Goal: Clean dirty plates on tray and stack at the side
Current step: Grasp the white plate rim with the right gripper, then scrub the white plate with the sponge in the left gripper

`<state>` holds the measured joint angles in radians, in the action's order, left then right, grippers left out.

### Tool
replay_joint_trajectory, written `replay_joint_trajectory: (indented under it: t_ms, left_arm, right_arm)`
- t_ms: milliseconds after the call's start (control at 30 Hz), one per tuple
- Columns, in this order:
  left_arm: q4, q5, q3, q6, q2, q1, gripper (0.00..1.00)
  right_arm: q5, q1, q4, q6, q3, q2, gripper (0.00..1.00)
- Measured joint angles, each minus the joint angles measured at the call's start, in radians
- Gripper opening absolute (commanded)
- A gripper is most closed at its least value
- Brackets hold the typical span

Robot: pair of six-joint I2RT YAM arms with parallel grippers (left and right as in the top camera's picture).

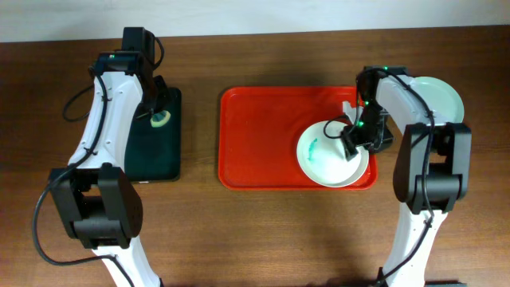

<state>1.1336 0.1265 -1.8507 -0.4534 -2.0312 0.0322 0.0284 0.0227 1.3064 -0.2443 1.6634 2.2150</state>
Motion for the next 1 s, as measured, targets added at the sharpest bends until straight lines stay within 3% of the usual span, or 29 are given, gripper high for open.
replay_joint_trajectory:
  t_ms: [100, 133, 267, 467, 500, 567, 633, 667, 733, 1000]
  left_arm:
    - [-0.016, -0.090, 0.000, 0.042, 0.000, 0.000, 0.00]
    - [-0.018, -0.126, 0.000, 0.058, 0.000, 0.000, 0.00]
    - [-0.023, -0.182, 0.000, 0.094, 0.000, 0.039, 0.00]
    - [-0.032, -0.216, 0.000, 0.103, 0.000, 0.177, 0.00]
    - [-0.032, -0.232, 0.000, 0.106, 0.000, 0.198, 0.00]
    - [-0.033, -0.252, 0.000, 0.118, -0.008, 0.240, 0.00]
    - [-0.040, -0.258, 0.000, 0.130, -0.020, 0.274, 0.00]
    - [-0.039, -0.264, 0.002, 0.134, -0.027, 0.298, 0.00]
    - [-0.047, -0.270, 0.002, 0.140, -0.034, 0.304, 0.00]
    - [-0.054, -0.270, 0.003, 0.156, -0.095, 0.302, 0.00]
  right_arm:
    - [0.024, 0.008, 0.002, 0.038, -0.025, 0.000, 0.57]
    - [0.026, 0.008, 0.001, 0.058, -0.032, 0.000, 0.40]
    - [0.023, 0.008, -0.052, 0.105, -0.033, 0.000, 0.21]
    - [0.079, 0.008, -0.259, 0.275, -0.028, -0.023, 0.15]
    - [0.100, 0.008, -0.280, 0.289, -0.028, -0.023, 0.36]
    - [0.121, 0.005, -0.288, 0.310, -0.028, -0.023, 0.61]
    - [0.118, -0.004, -0.235, 0.321, -0.024, -0.023, 0.64]
    - [0.113, -0.006, -0.200, 0.323, -0.023, -0.023, 0.58]
    - [0.108, -0.006, -0.155, 0.325, -0.026, -0.022, 0.35]
    - [0.129, -0.006, -0.204, 0.466, -0.087, -0.047, 0.04]
